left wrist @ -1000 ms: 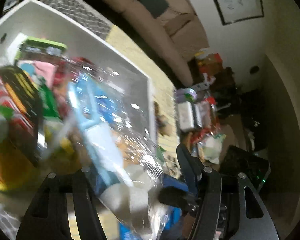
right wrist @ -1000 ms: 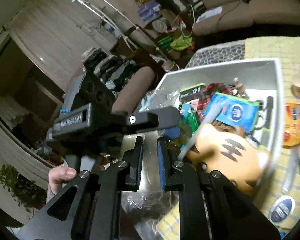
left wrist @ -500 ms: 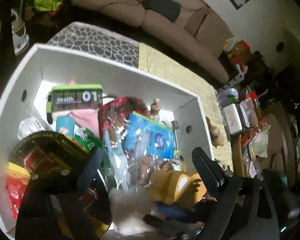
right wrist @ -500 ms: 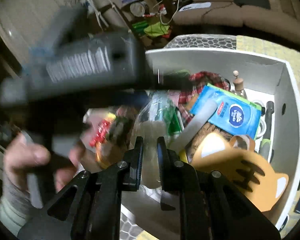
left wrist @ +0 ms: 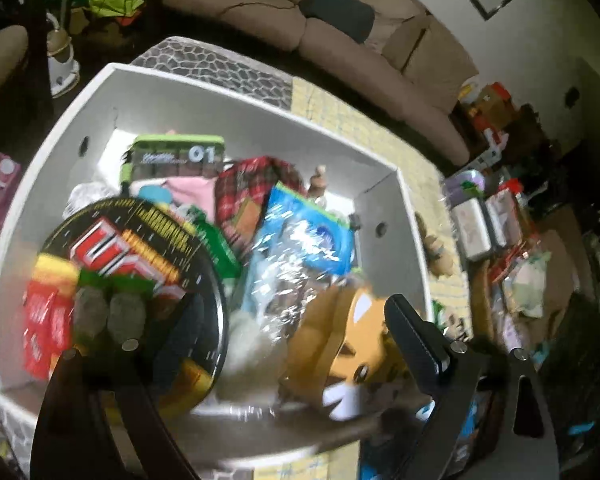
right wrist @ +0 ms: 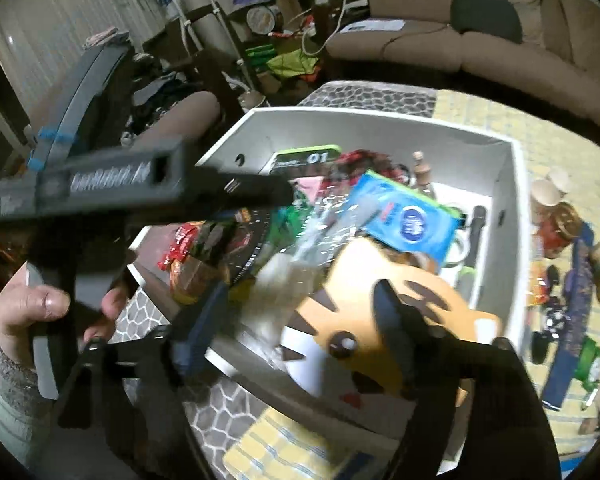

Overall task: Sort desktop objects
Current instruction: 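Withdraw the right tool and move it toward the clear plastic tray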

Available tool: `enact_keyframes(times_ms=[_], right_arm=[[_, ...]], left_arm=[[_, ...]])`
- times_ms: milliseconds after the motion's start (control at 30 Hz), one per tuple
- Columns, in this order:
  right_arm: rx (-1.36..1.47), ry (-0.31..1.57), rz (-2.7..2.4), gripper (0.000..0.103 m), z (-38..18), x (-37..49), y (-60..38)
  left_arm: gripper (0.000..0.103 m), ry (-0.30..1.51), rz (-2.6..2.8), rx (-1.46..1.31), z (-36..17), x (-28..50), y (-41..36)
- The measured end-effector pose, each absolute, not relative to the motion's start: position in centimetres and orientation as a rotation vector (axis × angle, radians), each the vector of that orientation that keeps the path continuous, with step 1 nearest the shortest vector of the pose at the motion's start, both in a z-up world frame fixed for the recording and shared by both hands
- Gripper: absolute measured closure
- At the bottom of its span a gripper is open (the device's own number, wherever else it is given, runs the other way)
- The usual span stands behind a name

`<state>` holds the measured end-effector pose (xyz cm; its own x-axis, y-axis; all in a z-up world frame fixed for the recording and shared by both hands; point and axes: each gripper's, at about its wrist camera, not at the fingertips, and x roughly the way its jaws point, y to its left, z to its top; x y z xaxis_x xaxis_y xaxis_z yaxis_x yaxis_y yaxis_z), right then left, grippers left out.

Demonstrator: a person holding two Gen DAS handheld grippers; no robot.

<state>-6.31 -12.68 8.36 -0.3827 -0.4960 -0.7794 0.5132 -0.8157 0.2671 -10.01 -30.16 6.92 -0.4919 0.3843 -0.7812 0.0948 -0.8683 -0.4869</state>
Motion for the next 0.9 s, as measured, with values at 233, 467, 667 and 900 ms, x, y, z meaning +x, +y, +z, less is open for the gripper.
enact_keyframes(times_ms=[233, 467, 667, 900], right_arm=[[1.252, 0.075, -2.172, 0.0, 9.2, -5.7, -10.3], [1.255, 0.051, -2.211, 0.0, 10.0, -4.3, -6.2], [1.283, 0.012, -2.271, 0.0, 10.5, -4.1, 0.3], [1.324, -0.031, -2.389, 0.0, 11.7, -5.2, 11.5]], left_arm=[[0.003, -0.548, 2.538, -1.522, 7.0, -6.2, -27.7], [0.0, -0.466, 2.552, -1.535, 7.3, -4.0, -24.8], [0.0, -0.38, 2.492, -1.511, 9.5, -4.0, -19.7], [0.0, -0.333, 2.409, -1.509, 12.1, -6.9, -11.9]])
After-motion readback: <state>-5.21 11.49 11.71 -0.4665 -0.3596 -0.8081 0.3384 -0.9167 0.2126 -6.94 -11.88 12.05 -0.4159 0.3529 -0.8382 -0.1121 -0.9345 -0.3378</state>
